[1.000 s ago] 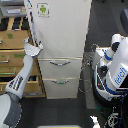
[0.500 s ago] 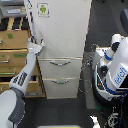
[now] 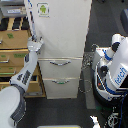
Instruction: Opening the fridge
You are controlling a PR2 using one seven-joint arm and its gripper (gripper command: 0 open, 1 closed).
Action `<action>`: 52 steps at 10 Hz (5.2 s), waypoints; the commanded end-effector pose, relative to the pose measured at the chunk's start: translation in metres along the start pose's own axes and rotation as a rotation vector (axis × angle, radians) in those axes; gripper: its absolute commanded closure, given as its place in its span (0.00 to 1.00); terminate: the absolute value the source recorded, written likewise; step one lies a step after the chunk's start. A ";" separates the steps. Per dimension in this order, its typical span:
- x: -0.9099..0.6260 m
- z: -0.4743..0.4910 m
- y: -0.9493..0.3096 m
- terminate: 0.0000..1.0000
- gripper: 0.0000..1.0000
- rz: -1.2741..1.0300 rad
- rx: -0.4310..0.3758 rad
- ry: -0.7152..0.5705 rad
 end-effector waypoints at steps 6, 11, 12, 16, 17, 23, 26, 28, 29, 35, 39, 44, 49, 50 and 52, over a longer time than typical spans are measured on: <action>-0.011 -0.012 -0.003 0.00 1.00 -0.058 -0.038 0.014; -0.021 -0.015 -0.005 0.00 1.00 -0.066 -0.035 0.024; -0.032 -0.008 -0.013 0.00 1.00 -0.088 -0.047 0.010; -0.321 0.175 -0.124 0.00 1.00 -0.444 -0.071 -0.290; -0.408 0.223 -0.139 0.00 1.00 -0.514 -0.075 -0.339; -1.010 0.408 -0.209 0.00 1.00 -1.204 0.029 -0.804; -0.701 0.319 -0.070 0.00 0.00 -0.933 -0.083 -0.511; -0.510 0.203 0.001 0.00 0.00 -0.734 -0.153 -0.310; -0.472 0.172 0.010 0.00 0.00 -0.698 -0.140 -0.260; -0.264 -0.025 0.016 0.00 0.00 -0.553 -0.051 -0.004; -0.106 -0.060 -0.170 0.00 0.00 -0.691 0.024 0.101; -0.141 0.082 -0.578 0.00 0.00 -1.178 0.053 -0.022; -0.388 0.193 -0.912 0.00 0.00 -1.663 0.055 -0.139; -0.439 0.205 -0.950 0.00 0.00 -1.744 0.042 -0.149; -0.503 0.214 -0.994 0.00 0.00 -1.830 0.028 -0.157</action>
